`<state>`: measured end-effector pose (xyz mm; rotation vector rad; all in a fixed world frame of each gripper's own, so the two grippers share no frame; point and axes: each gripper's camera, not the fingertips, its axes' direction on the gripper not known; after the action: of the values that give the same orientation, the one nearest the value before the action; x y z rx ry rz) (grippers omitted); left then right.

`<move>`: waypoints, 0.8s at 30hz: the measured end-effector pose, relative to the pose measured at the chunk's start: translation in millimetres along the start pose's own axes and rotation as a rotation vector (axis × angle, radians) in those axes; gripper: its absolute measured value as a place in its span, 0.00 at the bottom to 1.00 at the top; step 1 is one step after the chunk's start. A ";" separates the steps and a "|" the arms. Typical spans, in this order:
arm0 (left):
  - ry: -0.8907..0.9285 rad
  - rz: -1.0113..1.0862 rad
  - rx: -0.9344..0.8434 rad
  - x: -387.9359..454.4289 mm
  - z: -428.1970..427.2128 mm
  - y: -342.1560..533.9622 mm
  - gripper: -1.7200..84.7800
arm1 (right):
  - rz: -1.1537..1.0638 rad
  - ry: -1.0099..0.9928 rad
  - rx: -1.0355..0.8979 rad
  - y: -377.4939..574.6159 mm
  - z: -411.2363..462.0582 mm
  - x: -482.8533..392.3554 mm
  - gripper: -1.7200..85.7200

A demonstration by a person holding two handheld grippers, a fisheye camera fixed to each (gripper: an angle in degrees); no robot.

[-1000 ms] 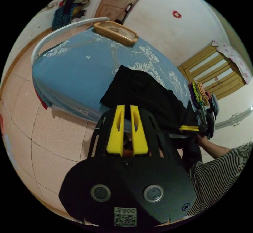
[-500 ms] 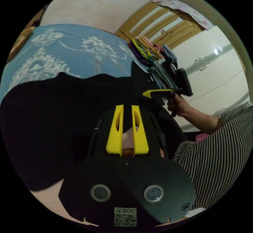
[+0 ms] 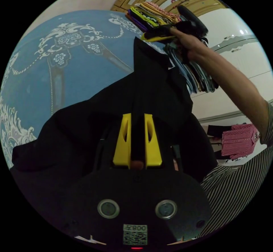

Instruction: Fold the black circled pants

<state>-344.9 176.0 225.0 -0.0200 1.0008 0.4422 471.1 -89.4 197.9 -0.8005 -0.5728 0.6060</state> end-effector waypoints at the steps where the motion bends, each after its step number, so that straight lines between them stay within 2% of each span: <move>1: 0.002 0.000 0.000 0.8 5.8 -4.3 0.11 | 0.013 0.011 -0.022 -6.9 0.7 13.1 0.12; 5: -0.024 0.034 -0.005 9.6 44.7 -33.6 0.10 | 0.073 0.035 -0.086 -16.1 1.6 58.7 0.12; 9: -0.045 0.063 -0.019 19.5 83.9 -63.4 0.07 | 0.098 0.057 -0.073 -10.5 -14.1 94.8 0.11; 13: -0.032 0.056 -0.026 25.3 114.9 -88.0 0.05 | 0.072 0.056 -0.086 4.7 -32.8 140.8 0.06; 18: -0.008 0.053 0.040 37.7 142.4 -119.0 0.04 | 0.113 -0.078 -0.030 34.5 -71.4 211.4 0.04; 24: 0.008 0.130 0.146 68.3 158.2 -148.5 0.03 | 0.138 -0.327 0.211 107.9 -156.5 311.9 0.03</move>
<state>-131.0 98.8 228.4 0.1756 1.0442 0.4866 761.3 108.5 98.0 -0.5468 -0.7417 0.9181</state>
